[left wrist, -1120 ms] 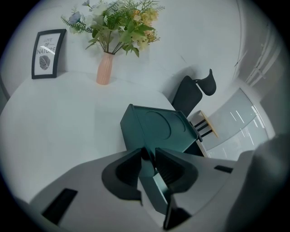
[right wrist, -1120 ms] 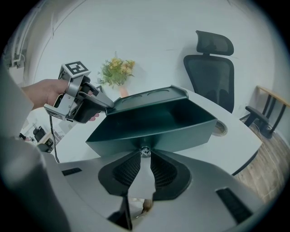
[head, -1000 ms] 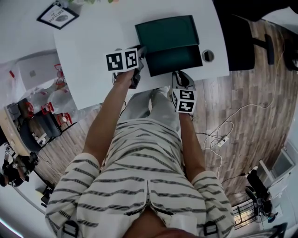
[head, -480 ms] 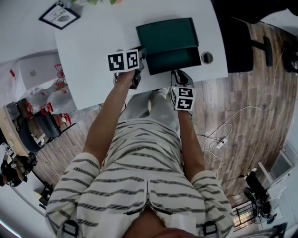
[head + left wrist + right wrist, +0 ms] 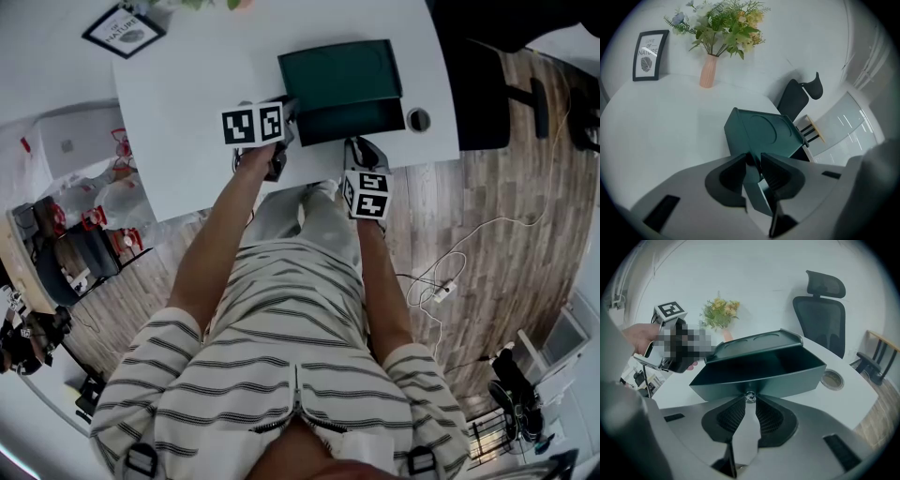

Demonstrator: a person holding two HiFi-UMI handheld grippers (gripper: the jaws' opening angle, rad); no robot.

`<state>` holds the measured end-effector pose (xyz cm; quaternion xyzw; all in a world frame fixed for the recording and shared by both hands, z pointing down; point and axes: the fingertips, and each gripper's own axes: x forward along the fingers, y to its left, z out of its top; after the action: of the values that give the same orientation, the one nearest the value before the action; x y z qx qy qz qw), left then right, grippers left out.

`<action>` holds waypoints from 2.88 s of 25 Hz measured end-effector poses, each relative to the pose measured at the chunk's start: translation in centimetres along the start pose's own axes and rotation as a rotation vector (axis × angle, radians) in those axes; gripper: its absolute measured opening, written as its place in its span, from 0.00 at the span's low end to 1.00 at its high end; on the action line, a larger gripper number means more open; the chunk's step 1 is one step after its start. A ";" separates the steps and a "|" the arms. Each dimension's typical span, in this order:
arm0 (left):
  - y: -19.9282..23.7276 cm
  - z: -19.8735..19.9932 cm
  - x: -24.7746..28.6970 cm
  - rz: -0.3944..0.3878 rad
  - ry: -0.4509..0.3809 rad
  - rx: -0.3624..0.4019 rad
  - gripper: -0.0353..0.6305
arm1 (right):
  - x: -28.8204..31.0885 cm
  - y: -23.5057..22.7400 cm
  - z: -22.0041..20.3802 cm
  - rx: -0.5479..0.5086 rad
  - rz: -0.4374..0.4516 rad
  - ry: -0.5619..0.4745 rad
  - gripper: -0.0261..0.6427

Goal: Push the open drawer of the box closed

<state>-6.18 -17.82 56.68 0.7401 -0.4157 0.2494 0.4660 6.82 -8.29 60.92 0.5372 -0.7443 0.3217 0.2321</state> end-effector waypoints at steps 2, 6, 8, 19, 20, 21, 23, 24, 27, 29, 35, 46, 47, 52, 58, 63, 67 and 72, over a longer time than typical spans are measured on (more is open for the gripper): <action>0.0 0.0 0.1 -0.002 0.002 -0.002 0.21 | 0.2 -0.1 0.2 0.000 -0.001 -0.002 0.16; -0.1 0.1 0.0 -0.005 0.003 -0.001 0.21 | 0.5 -0.1 0.6 0.000 -0.001 -0.003 0.16; -0.1 0.1 0.0 -0.006 0.004 -0.001 0.21 | 0.7 -0.1 0.8 -0.001 0.000 -0.003 0.16; -0.2 0.1 0.0 -0.007 0.007 -0.005 0.21 | 1.6 -0.3 2.1 -0.012 0.009 -0.008 0.16; -0.2 0.1 0.0 -0.006 0.008 -0.006 0.21 | 1.8 -0.4 2.1 -0.013 0.011 -0.008 0.16; -0.2 0.0 0.1 -0.005 0.008 -0.006 0.21 | 1.9 -0.4 2.1 -0.013 0.013 -0.007 0.16; -0.1 0.0 0.1 -0.005 0.008 -0.005 0.21 | 2.1 -0.4 2.2 -0.014 0.014 -0.006 0.16; -0.1 0.0 0.1 -0.006 0.008 -0.005 0.21 | 2.2 -0.3 2.3 -0.014 0.015 -0.007 0.16; 0.0 0.0 0.0 -0.008 0.009 -0.005 0.21 | 2.5 -0.1 2.7 -0.018 0.017 -0.009 0.16; -0.1 -0.1 0.0 -0.007 0.010 -0.005 0.21 | 2.6 -0.3 2.8 -0.020 0.019 -0.009 0.16; -0.2 0.0 0.1 -0.008 0.012 -0.005 0.21 | 2.9 -0.4 3.3 -0.021 0.022 -0.009 0.16; -0.1 0.0 0.1 -0.014 0.015 -0.011 0.21 | 3.8 -0.3 4.2 -0.029 0.027 -0.013 0.16; -0.1 0.0 0.1 -0.013 0.016 -0.012 0.21 | 3.9 -0.3 4.3 -0.029 0.027 -0.013 0.16; 0.0 0.0 0.2 -0.012 0.015 -0.011 0.21 | 4.3 -0.3 4.5 -0.028 0.030 -0.012 0.16; 0.0 0.0 0.3 -0.015 0.016 -0.010 0.21 | 4.6 -0.3 4.8 -0.031 0.031 -0.013 0.16; -0.1 -0.1 0.1 -0.016 0.018 -0.010 0.21 | 4.7 -0.2 5.0 -0.032 0.032 -0.014 0.16; -0.1 0.0 0.2 -0.015 0.018 -0.010 0.21 | 4.9 -0.2 5.1 -0.028 0.032 -0.017 0.16; -0.1 -0.1 0.3 -0.014 0.020 -0.010 0.21 | 5.0 -0.4 5.1 -0.032 0.028 -0.018 0.16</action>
<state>-5.91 -17.83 56.90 0.7380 -0.4071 0.2518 0.4756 5.59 -15.34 60.93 0.5257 -0.7589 0.3084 0.2293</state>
